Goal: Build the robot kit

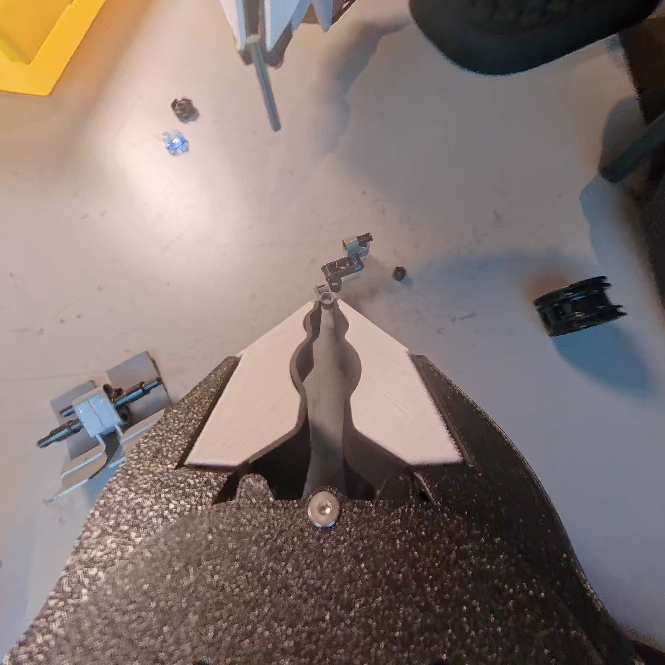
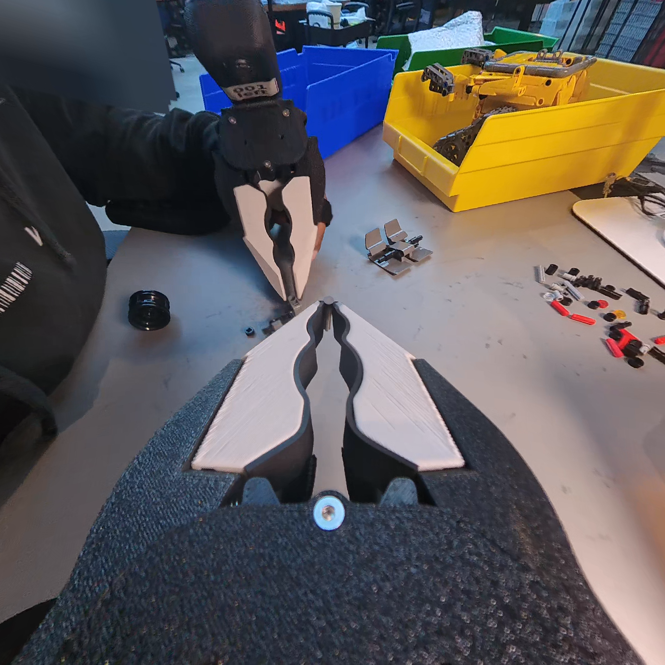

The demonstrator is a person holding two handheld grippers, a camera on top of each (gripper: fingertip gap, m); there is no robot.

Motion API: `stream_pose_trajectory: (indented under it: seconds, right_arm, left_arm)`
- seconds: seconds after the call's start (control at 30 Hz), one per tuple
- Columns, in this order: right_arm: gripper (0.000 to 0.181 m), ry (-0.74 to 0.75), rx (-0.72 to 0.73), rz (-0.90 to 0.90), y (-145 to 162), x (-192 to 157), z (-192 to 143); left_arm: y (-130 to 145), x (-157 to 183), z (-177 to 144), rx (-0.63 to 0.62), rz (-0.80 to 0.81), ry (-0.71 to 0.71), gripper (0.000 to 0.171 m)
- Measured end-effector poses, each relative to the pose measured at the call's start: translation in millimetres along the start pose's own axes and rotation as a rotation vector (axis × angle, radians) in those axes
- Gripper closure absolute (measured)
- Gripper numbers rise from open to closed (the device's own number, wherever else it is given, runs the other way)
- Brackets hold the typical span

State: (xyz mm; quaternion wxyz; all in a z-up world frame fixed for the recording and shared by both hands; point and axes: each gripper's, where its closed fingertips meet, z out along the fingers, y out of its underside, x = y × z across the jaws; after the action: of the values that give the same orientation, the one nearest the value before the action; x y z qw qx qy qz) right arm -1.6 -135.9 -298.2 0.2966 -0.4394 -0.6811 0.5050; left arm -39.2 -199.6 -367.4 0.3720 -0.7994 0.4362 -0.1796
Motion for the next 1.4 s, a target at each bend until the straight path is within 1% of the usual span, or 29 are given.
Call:
stream_pose_trajectory:
  seconds: [0.07,0.2,0.43,0.67,0.9,1.4]
  right_arm:
    - [0.177,-0.013,0.003,0.002,-1,-3,1]
    - [0.177,-0.057,0.003,-0.01,-4,-16,8]
    - [0.177,-0.142,-0.02,-0.036,-2,-40,24]
    - [0.177,-0.213,-0.065,-0.05,7,-59,39]
    - [0.177,-0.243,-0.092,-0.049,12,-66,46]
    - [0.177,-0.24,-0.169,-0.083,23,-70,55]
  left_arm:
    - [-8,11,-3,0.037,0.024,0.05,0.166]
    - [-12,30,-7,0.059,0.064,0.139,0.166]
    - [-2,33,-2,0.017,0.086,0.153,0.166]
    - [-1,29,0,0.014,0.08,0.138,0.166]
    - [1,27,1,0.012,0.08,0.142,0.166]
    - [0,27,3,0.011,0.094,0.141,0.166]
